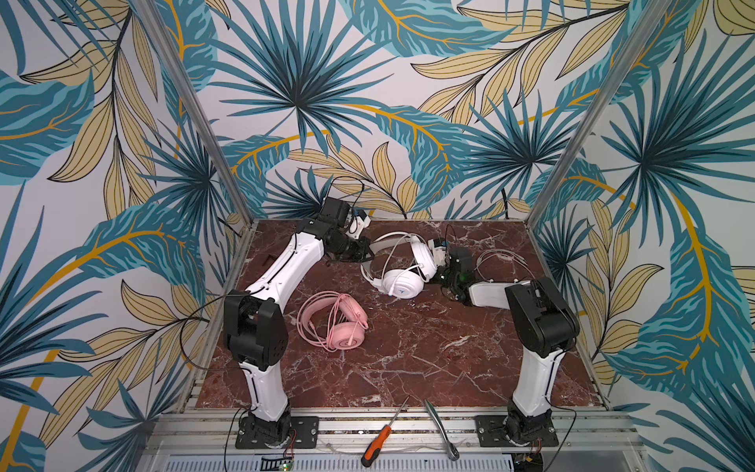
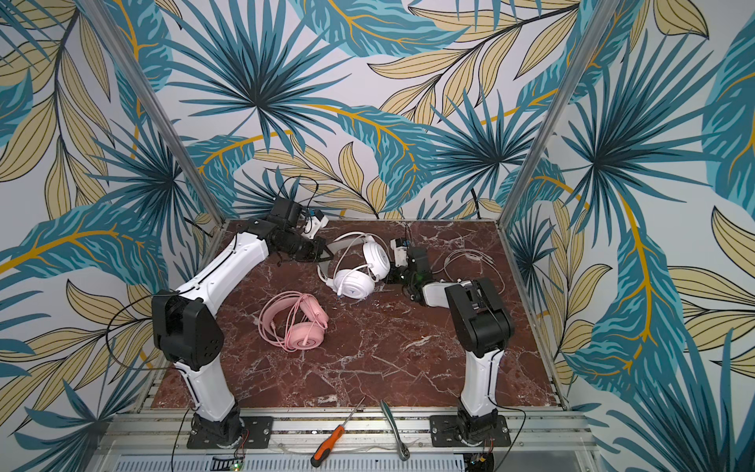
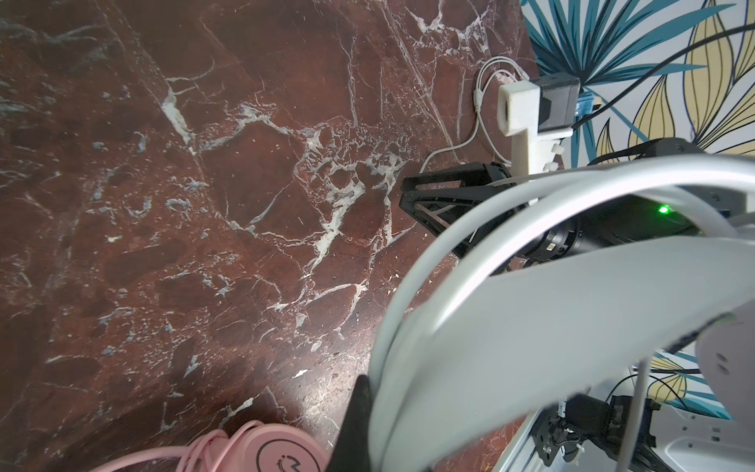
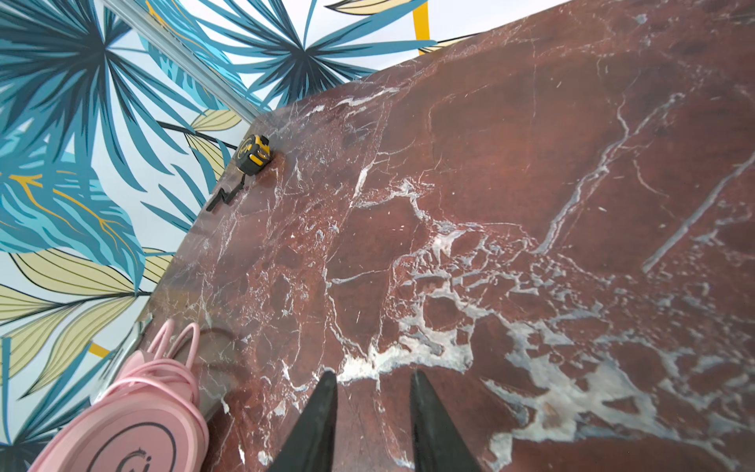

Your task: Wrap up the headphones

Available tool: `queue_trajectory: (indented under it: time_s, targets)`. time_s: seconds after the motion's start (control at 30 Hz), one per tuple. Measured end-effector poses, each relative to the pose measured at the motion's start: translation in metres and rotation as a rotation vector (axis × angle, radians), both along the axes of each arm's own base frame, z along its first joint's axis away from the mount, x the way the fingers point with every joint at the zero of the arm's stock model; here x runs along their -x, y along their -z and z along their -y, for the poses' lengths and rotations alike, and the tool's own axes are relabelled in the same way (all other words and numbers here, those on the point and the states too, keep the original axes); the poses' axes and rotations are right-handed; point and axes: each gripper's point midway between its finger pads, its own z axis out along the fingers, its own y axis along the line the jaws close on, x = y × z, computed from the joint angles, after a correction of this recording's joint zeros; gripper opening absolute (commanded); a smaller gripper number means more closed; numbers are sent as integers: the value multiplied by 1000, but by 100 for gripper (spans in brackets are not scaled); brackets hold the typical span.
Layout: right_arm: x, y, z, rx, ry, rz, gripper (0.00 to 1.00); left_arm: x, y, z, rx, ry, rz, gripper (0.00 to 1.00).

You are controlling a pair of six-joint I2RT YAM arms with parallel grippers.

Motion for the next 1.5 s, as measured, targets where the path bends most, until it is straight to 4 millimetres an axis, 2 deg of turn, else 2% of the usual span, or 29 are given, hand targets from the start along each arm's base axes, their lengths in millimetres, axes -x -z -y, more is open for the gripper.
queue_trajectory:
  time_s: [0.27,0.53,0.73,0.87,0.97,1.2,1.5]
  targets:
    - [0,24,0,5,6,-45,27,-2,-4,1,29,-23,-13,0]
    - [-1,24,0,7,5,-42,20,-8,-8,-3,63,-58,-24,0]
    - [1,26,1,4,6,-44,11,-21,-12,-19,101,-147,-28,0]
    - [12,31,3,2,9,-65,6,-28,-10,-28,113,-212,-49,0]
    - [20,26,6,-7,14,-68,3,-30,-8,-32,108,-245,-58,0]
    - [36,-6,5,-21,7,-22,0,-41,-8,-38,117,-325,-62,0]
    - [69,-40,-11,56,-77,16,0,-58,23,-51,86,-450,-130,0]
